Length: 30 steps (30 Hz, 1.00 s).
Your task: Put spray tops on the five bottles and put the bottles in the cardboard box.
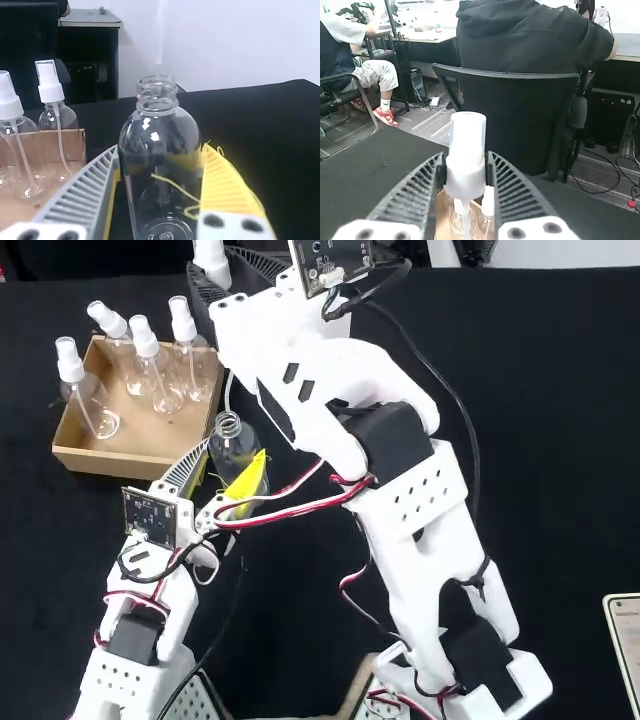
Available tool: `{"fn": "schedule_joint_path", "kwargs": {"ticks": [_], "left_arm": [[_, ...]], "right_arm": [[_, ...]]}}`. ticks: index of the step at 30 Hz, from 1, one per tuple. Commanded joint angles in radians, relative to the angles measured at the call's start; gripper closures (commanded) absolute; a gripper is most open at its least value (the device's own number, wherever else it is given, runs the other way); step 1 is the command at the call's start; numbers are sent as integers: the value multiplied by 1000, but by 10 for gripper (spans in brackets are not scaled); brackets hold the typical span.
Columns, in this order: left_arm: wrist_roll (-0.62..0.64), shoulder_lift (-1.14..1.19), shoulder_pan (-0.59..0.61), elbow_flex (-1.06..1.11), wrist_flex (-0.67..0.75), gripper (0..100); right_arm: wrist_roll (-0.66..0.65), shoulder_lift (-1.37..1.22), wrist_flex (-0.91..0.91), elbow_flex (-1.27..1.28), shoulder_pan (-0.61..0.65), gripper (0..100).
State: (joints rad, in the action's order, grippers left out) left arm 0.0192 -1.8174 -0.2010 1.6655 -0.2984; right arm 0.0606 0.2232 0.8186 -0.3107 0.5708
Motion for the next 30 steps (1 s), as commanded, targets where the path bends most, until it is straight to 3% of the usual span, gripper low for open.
{"fn": "schedule_joint_path", "kwargs": {"ticks": [1,10,30], "left_arm": [[2,-8,-8,-4,18,841],[2,-8,-8,-4,18,841],[2,-8,-8,-4,18,841]], "right_arm": [[-2,51,-32,10,12,984],[-2,87,-11,139,57,984],[-8,460,-18,622,83,984]]}}
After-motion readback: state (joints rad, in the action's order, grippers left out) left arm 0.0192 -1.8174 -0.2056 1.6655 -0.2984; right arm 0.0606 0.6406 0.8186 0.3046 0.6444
